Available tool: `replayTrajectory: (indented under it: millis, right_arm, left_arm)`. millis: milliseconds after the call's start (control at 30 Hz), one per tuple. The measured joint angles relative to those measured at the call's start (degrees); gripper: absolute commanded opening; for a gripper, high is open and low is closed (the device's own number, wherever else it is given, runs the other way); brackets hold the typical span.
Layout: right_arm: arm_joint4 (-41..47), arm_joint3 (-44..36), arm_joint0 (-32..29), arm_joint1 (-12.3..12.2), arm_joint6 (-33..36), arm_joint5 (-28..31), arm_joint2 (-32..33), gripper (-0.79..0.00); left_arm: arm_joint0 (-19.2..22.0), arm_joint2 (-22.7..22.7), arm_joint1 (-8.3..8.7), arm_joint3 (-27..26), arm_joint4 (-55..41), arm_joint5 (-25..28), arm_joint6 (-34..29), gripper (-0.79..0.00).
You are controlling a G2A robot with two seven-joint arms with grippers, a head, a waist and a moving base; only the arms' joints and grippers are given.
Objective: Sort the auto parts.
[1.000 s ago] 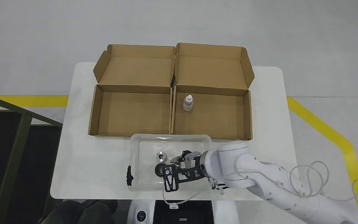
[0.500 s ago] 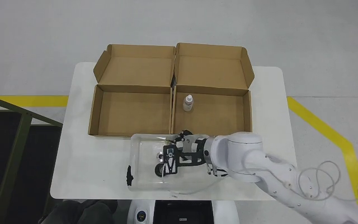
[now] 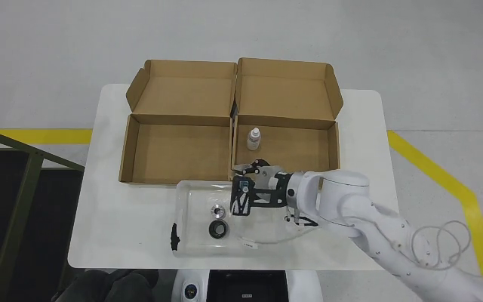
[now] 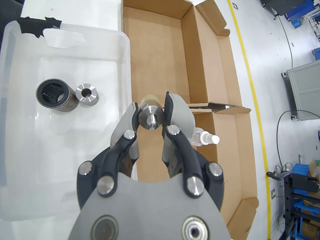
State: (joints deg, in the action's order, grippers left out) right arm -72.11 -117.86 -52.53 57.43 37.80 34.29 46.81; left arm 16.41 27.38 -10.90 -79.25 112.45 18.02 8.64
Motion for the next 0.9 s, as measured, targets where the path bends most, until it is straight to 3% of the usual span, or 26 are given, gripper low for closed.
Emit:
replayTrajectory:
  millis: [500,900]
  right_arm:
    - [3.9,7.93,-1.37,-0.51,-2.03,2.12,6.06,-0.785]
    - [7.47,16.03,1.77,0.14,0.79,4.51,6.02,-0.785]
  left_arm:
    - [0.0,0.0,0.0,0.0,0.0,0.0,0.0,0.0]
    - [0.0,0.0,0.0,0.0,0.0,0.0,0.0,0.0]
